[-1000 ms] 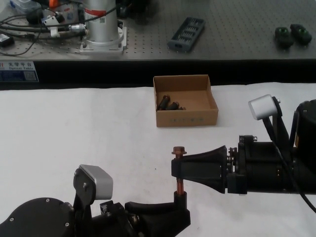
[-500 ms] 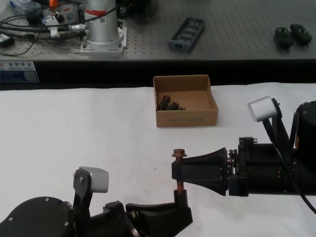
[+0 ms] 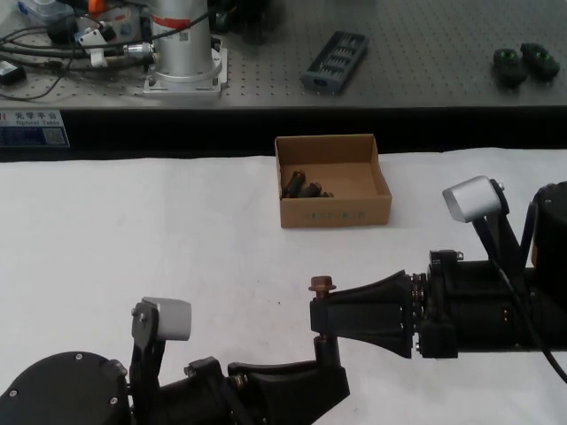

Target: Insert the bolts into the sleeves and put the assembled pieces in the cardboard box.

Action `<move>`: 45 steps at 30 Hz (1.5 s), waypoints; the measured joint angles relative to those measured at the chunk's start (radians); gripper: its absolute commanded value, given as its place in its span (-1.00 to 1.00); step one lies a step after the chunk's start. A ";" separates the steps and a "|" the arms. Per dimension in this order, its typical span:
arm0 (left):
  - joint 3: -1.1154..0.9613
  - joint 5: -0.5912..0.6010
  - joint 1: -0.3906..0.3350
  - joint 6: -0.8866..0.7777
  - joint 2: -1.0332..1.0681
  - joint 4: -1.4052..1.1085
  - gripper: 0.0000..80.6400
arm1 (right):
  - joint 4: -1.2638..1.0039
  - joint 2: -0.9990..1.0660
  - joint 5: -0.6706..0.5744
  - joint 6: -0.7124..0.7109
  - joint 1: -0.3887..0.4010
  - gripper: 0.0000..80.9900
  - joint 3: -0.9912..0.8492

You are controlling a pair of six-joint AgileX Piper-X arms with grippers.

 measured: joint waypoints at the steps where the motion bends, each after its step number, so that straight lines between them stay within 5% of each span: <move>1: 0.000 0.005 0.001 0.005 0.000 0.000 -0.89 | 0.000 0.000 -0.002 0.000 0.000 -0.96 0.000; 10: -0.002 0.043 0.006 0.123 -0.002 0.034 -0.89 | 0.011 0.000 -0.030 -0.005 -0.001 -0.87 0.005; 16: -0.002 0.046 0.009 0.210 -0.002 0.049 -0.89 | 0.041 0.000 -0.089 -0.004 -0.003 -0.10 0.004; 18: -0.002 0.042 0.016 0.235 -0.002 0.066 -0.89 | 0.047 0.000 -0.102 0.000 -0.003 -0.03 0.004; 25: -0.014 -0.009 0.093 0.388 0.000 0.091 -0.89 | 0.075 0.000 -0.128 0.000 -0.040 -0.12 0.004; 39: -0.208 -0.031 0.133 0.510 0.130 0.183 -0.89 | 0.103 -0.011 0.016 0.019 -0.225 -0.13 0.004; 45: -0.357 -0.018 0.185 0.522 0.212 0.279 -0.89 | 0.295 -0.103 0.041 -0.120 -0.226 -0.66 0.004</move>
